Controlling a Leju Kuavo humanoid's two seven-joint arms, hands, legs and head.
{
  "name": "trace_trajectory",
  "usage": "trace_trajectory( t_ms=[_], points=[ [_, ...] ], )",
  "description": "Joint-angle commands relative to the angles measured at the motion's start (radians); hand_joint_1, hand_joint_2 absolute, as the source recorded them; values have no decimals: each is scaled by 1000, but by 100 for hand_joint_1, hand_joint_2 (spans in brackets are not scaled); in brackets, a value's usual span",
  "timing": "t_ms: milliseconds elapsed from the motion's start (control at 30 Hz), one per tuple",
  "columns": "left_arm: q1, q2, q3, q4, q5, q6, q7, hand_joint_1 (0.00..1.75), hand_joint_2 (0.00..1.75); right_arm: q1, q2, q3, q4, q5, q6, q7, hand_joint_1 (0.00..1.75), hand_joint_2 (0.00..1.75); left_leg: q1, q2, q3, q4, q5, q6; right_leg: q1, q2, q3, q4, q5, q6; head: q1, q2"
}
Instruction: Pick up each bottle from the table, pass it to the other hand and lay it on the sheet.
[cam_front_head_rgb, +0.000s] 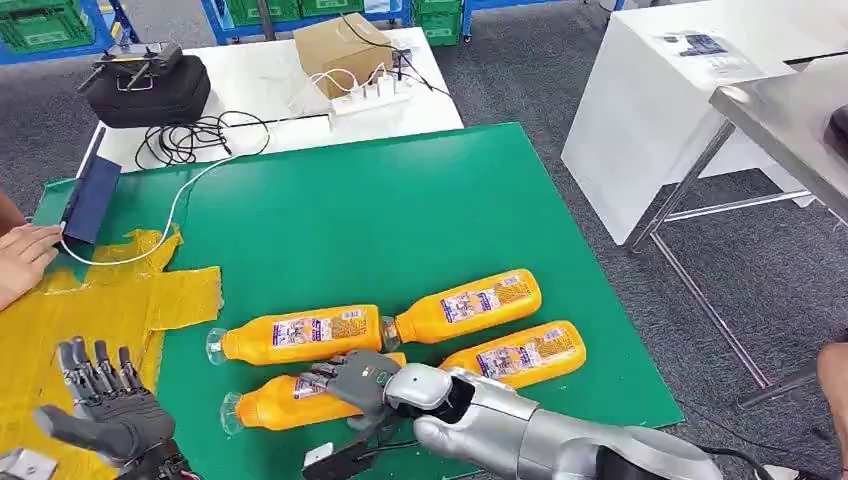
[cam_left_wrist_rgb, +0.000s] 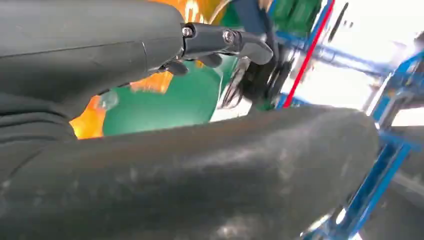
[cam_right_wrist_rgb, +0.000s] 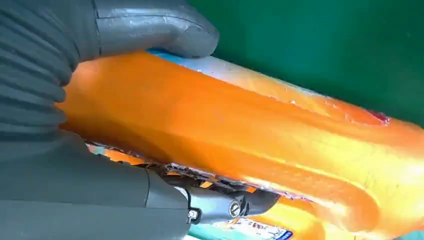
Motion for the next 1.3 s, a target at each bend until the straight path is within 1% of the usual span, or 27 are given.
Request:
trace_trajectory(
  t_ms=[33, 67, 100, 133, 167, 200, 267, 300, 333, 367, 433, 500, 533, 600, 633, 767, 833, 867, 967, 1033, 1067, 1133, 1200, 1300],
  points=[
    [18, -19, 98, -22, 115, 16, 10, 0, 175, 301, 70, -388, -201, -399, -215, -154, 175, 175, 2, -3, 1, -2, 0, 1, 2, 1, 10, -2, 0, -2, 0, 0],
    [16, -19, 93, -19, 115, 17, 10, 0, 175, 308, 57, -391, -225, -400, -210, -146, 175, 175, 2, -3, 0, -2, 0, 1, 2, 2, 9, -2, 1, -3, 0, 0],
    [15, -19, 92, -19, 115, 18, 9, 0, 175, 309, 53, -394, -232, -400, -207, -142, 175, 175, 1, -5, -1, 0, 0, 1, 2, 0, 8, 0, 1, -2, 0, 0],
    [16, -19, 88, -21, 121, -4, 8, 0, 175, 324, 55, -417, -247, -419, -218, -181, 175, 175, 1, -7, -4, 0, 1, 2, 1, 0, 5, 1, 0, -2, 0, 0],
    [14, -19, 88, -13, 129, -71, 12, 0, 175, 366, 68, -470, -294, -431, -232, -252, 175, 175, 1, -7, -6, 0, 0, 2, 2, 1, 5, 0, 0, -3, 0, 0],
    [11, -19, 87, -5, 129, -117, 16, 0, 175, 397, 78, -502, -345, -428, -234, -275, 175, 175, 1, -3, -7, 0, 1, 1, 1, 2, 3, 0, 1, -1, 0, 0],
    [2, -19, 89, 20, 124, -239, 30, 0, 175, 447, 101, -547, -439, -411, -233, -304, 175, 175, 1, -6, -10, 0, 0, 2, 1, 1, 1, 1, 0, -3, 0, 0],
    [-2, -19, 89, 32, 119, -268, 33, 0, 175, 458, 107, -555, -459, -409, -229, -309, 175, 175, 1, -7, -12, 1, 1, 2, 1, -1, 0, 2, 0, -1, 0, 0],
    [-1, -16, 75, 37, 85, -326, 34, 0, 175, 474, 118, -573, -483, -411, -223, -327, 175, 175, 0, -7, -12, 1, 0, 2, 1, 0, -1, 2, -1, -2, 0, 0],
    [-5, -14, 65, 49, 58, -397, 44, 0, 175, 488, 124, -587, -504, -404, -215, -339, 175, 175, 0, -5, -15, 1, 1, 1, 1, 1, -4, 2, 0, -1, 0, 0],
    [-6, -2, 31, 67, 12, -481, 48, 0, 175, 499, 127, -599, -519, -402, -195, -355, 175, 175, 0, -5, -16, 0, 0, 2, 1, 2, -5, 1, 0, -2, 0, 0],
    [-6, -3, 23, 70, 1, -495, 46, 0, 175, 498, 126, -600, -517, -399, -192, -355, 175, 175, 0, -6, -17, 0, 1, 1, 0, -1, -6, 1, 0, -1, 0, 0],
    [-6, -6, 23, 72, -3, -498, 44, 0, 175, 496, 126, -602, -510, -398, -190, -357, 175, 175, 0, -7, -17, 0, 1, 2, 1, 0, -6, 0, 0, -1, 0, 0],
    [-6, -6, 23, 72, -3, -498, 44, 0, 175, 496, 126, -602, -510, -398, -190, -357, 175, 175, 0, -4, -18, 0, 1, 1, 0, 1, -8, 0, 1, -1, 0, 0],
    [-6, -5, 28, 69, -9, -511, 45, 0, 175, 495, 129, -607, -501, -396, -184, -363, 175, 175, 0, -5, -17, 0, 1, 2, 1, 2, -7, 0, 0, -2, 0, 0],
    [3, 37, -63, 78, -106, -649, 6, 0, 175, 479, 140, -593, -466, -375, -152, -370, 175, 175, 0, -5, -17, 0, 1, 2, 1, 1, -7, 0, 1, -2, 0, 0],
    [5, 40, -78, 69, -142, -659, 0, 0, 175, 470, 144, -589, -450, -372, -145, -368, 175, 175, 0, -4, -17, 0, 1, 2, 1, 2, -8, 0, 1, -2, 0, 0],
    [10, 47, -100, 52, -186, -672, 0, 0, 175, 453, 143, -576, -427, -356, -132, -356, 175, 175, 0, -3, -18, 0, 1, 1, 0, 1, -9, 0, 1, -1, 0, 0],
    [8, 56, -126, 49, -212, -706, 0, 0, 175, 409, 150, -541, -353, -327, -107, -335, 175, 175, 0, -3, -17, -1, 1, 2, 1, 4, -7, 0, 1, -2, 0, 0],
    [8, 56, -126, 49, -212, -706, 0, 0, 175, 409, 150, -541, -353, -327, -107, -335, 175, 175, 0, -2, -17, -1, 1, 2, 1, 4, -7, 0, 2, -2, 0, 0],
    [4, 61, -136, 54, -216, -720, 0, 0, 175, 376, 157, -508, -298, -299, -97, -323, 175, 175, 0, -3, -16, -1, 1, 2, 1, 5, -7, -1, 2, -2, 0, 0],
    [2, 63, -145, 56, -217, -734, 0, 0, 175, 345, 166, -457, -253, -247, -93, -308, 175, 175, 0, -3, -16, -1, 1, 2, 1, 5, -7, -1, 2, -2, 0, 0],
    [2, 68, -155, 54, -231, -735, 0, 0, 175, 325, 189, -414, -203, -227, -83, -301, 175, 175, 0, 0, -18, -1, 1, 1, 1, 4, -8, 0, 2, -1, 0, 0],
    [1, 69, -158, 55, -235, -732, 0, 0, 175, 316, 195, -400, -186, -225, -83, -300, 175, 175, 0, -2, -17, -1, 1, 1, 1, 5, -8, 0, 1, -2, 0, 0]
  ],
)
